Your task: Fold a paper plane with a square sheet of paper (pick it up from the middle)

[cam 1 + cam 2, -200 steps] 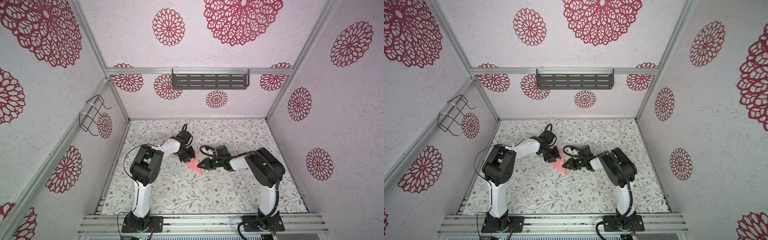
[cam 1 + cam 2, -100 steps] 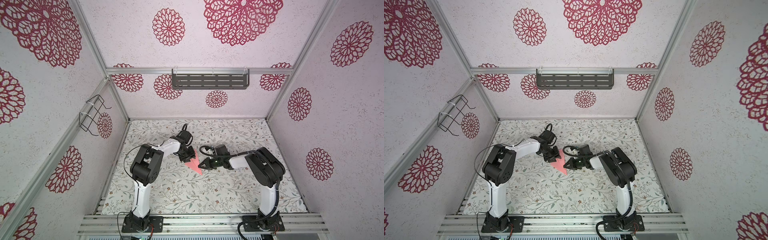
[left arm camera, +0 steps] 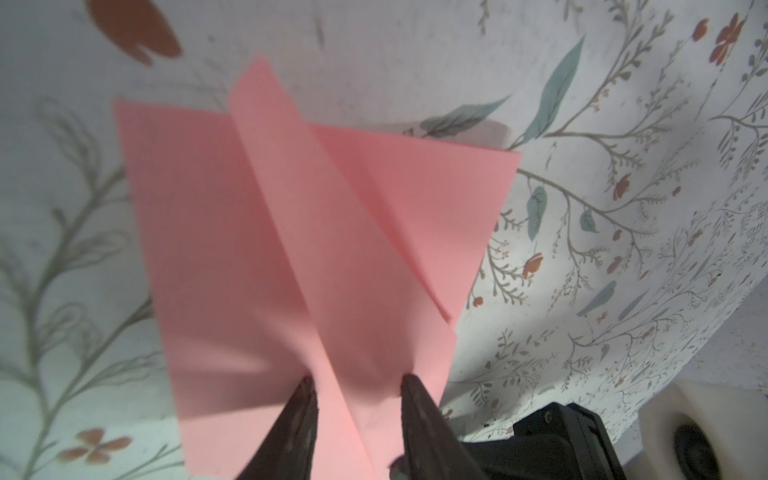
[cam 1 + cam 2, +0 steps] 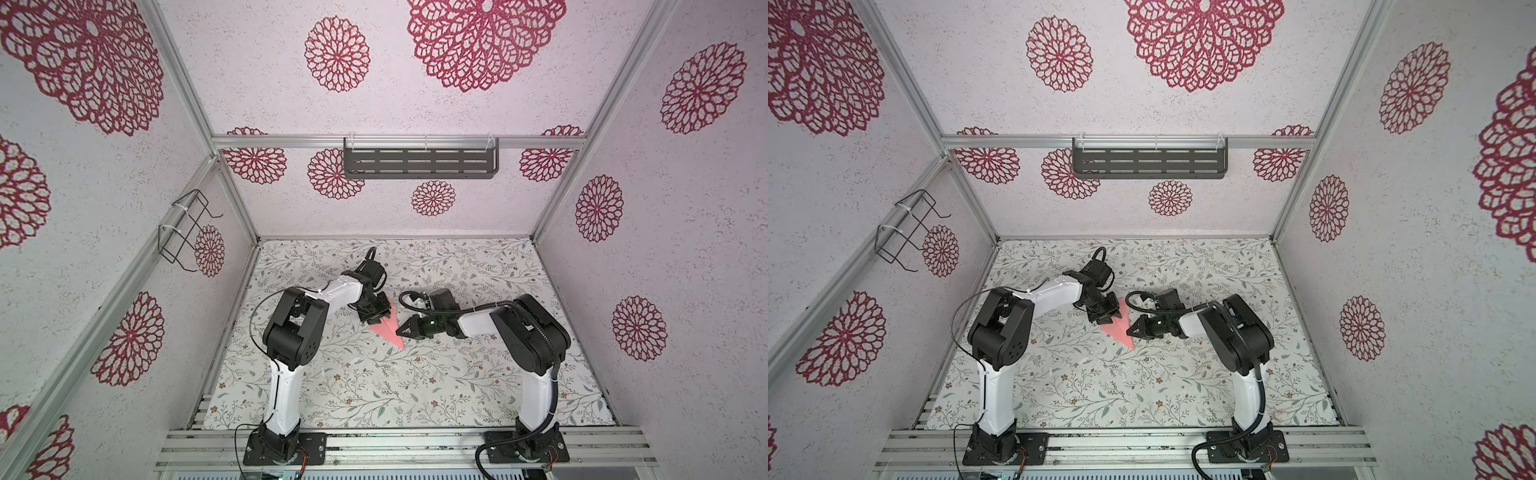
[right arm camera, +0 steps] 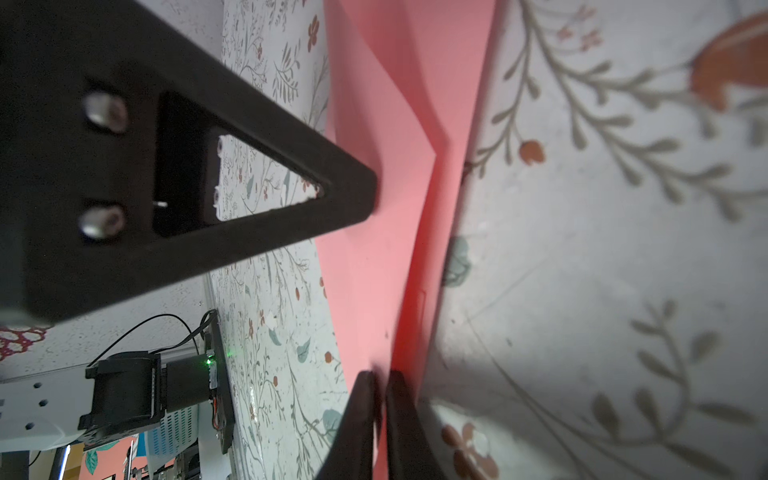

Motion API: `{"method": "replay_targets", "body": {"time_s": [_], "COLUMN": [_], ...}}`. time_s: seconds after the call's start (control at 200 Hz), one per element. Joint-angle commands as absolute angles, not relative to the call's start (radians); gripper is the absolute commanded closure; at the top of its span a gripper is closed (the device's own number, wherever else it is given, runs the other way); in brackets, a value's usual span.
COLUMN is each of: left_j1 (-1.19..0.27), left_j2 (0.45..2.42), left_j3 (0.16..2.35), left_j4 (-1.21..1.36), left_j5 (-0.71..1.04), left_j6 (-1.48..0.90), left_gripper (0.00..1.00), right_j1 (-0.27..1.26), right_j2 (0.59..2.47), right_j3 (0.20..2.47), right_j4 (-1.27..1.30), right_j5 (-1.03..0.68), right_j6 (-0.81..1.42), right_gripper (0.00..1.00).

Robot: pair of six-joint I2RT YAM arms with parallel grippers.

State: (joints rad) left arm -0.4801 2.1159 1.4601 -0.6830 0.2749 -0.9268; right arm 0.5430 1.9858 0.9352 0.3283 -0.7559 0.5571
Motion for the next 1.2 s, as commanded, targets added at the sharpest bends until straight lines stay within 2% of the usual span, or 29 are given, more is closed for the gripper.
{"method": "replay_targets", "body": {"time_s": [0.0,0.18,0.425,0.63,0.72,0.916,1.196], "left_j1": [-0.485,-0.489,-0.49,-0.491,-0.49,-0.49,-0.491], "left_j2": [2.274,2.304,2.338,2.359,2.365,2.378,2.387], "left_j3": [1.386,1.4,1.413,1.419,1.419,1.42,1.423], "left_j4": [-0.809,-0.83,-0.843,-0.85,-0.852,-0.859,-0.861], "left_j5": [0.135,0.134,0.135,0.133,0.132,0.127,0.129], "left_j6": [-0.906,-0.886,-0.882,-0.888,-0.893,-0.904,-0.904], "left_gripper": [0.61,0.59,0.59,0.58,0.58,0.59,0.61], "right_j1": [0.535,0.534,0.525,0.529,0.545,0.606,0.621], "right_j2": [1.959,1.941,1.847,1.764,1.761,1.82,1.898], "right_j3": [0.947,0.942,0.895,0.85,0.831,0.863,0.897], "right_j4": [0.285,0.286,0.341,0.344,0.397,0.424,0.421], "right_j5": [-0.698,-0.683,-0.666,-0.6,-0.614,-0.649,-0.656], "right_j6": [0.534,0.539,0.574,0.599,0.633,0.643,0.652], "right_gripper": [0.88,0.87,0.73,0.7,0.72,0.84,0.88]}}
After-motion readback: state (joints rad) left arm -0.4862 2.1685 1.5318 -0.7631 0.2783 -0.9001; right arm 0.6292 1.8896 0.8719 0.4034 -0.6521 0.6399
